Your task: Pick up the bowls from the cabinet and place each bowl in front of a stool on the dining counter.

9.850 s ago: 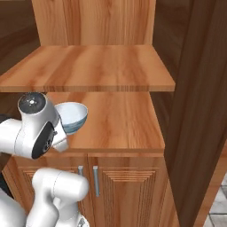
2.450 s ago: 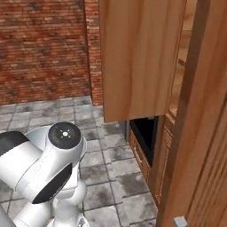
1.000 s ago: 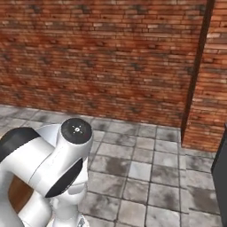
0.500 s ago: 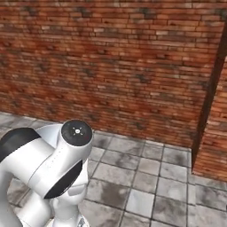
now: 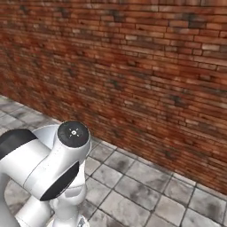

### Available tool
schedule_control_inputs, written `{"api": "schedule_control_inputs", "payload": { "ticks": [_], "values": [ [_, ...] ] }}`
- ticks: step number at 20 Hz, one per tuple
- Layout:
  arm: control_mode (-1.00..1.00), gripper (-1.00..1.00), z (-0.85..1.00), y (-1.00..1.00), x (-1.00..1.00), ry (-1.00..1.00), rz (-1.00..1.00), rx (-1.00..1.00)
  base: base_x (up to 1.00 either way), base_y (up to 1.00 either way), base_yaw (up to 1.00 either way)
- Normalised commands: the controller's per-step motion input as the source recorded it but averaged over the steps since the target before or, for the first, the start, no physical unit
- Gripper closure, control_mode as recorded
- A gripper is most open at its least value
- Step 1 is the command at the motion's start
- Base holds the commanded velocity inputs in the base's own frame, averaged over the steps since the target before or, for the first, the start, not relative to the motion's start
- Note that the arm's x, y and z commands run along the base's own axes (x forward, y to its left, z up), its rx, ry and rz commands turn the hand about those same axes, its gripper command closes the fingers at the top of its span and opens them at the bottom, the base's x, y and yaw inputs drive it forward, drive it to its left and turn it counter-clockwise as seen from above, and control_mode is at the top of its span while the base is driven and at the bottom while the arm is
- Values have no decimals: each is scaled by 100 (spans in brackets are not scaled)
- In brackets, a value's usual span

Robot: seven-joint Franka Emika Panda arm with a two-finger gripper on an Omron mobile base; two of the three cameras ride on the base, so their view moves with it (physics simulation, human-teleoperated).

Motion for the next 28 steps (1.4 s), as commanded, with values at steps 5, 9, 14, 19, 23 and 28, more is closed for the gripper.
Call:
{"api": "schedule_control_inputs", "payload": {
  "ticks": [5, 9, 14, 19, 23, 28],
  "values": [
    [100, 100, 0, 0, 0, 0, 0, 0, 100, -4, 63],
    [100, 100, 0, 0, 0, 0, 0, 0, 100, -4, 64],
    [100, 100, 0, 0, 0, 0, 0, 0, 100, -4, 64],
    [100, 100, 0, 0, 0, 0, 0, 0, 100, -5, 59],
    [100, 100, 0, 0, 0, 0, 0, 0, 100, -6, 57],
    [100, 100, 0, 0, 0, 0, 0, 0, 100, -6, 57]
  ]
}}
